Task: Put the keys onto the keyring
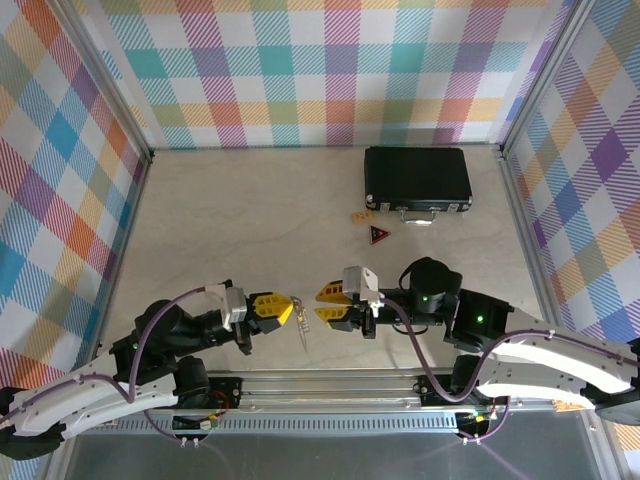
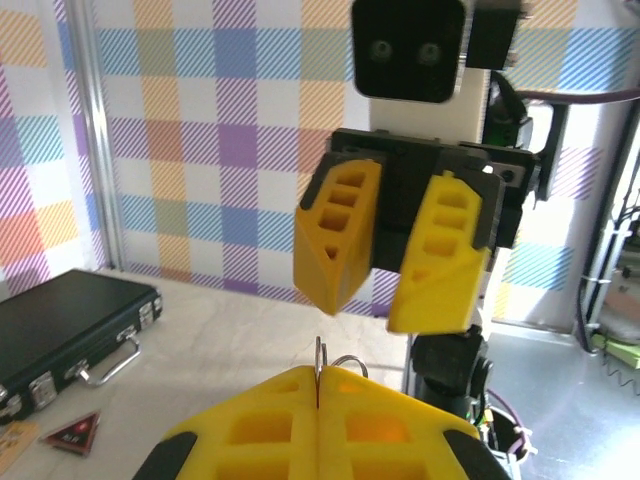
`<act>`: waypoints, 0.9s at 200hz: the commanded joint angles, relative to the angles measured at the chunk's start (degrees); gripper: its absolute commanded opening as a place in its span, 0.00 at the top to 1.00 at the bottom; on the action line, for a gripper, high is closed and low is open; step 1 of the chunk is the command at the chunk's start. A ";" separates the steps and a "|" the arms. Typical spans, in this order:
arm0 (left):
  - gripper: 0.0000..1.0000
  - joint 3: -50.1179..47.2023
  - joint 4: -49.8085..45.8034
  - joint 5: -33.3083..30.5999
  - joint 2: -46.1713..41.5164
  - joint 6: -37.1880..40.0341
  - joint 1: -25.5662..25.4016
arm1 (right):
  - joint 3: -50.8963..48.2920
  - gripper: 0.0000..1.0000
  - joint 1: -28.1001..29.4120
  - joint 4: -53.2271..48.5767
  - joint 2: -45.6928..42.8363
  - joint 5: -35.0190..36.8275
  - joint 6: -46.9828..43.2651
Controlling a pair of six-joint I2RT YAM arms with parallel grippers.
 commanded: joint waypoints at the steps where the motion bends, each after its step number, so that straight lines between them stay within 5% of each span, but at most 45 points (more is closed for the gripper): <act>1: 1.00 -0.83 5.60 4.03 -2.50 -0.41 -0.46 | 0.19 0.76 0.56 3.31 -0.99 0.55 3.42; 180: 1.00 -0.49 3.23 4.43 -1.52 -0.23 -0.52 | 1.55 0.74 0.55 9.52 6.24 -6.94 6.25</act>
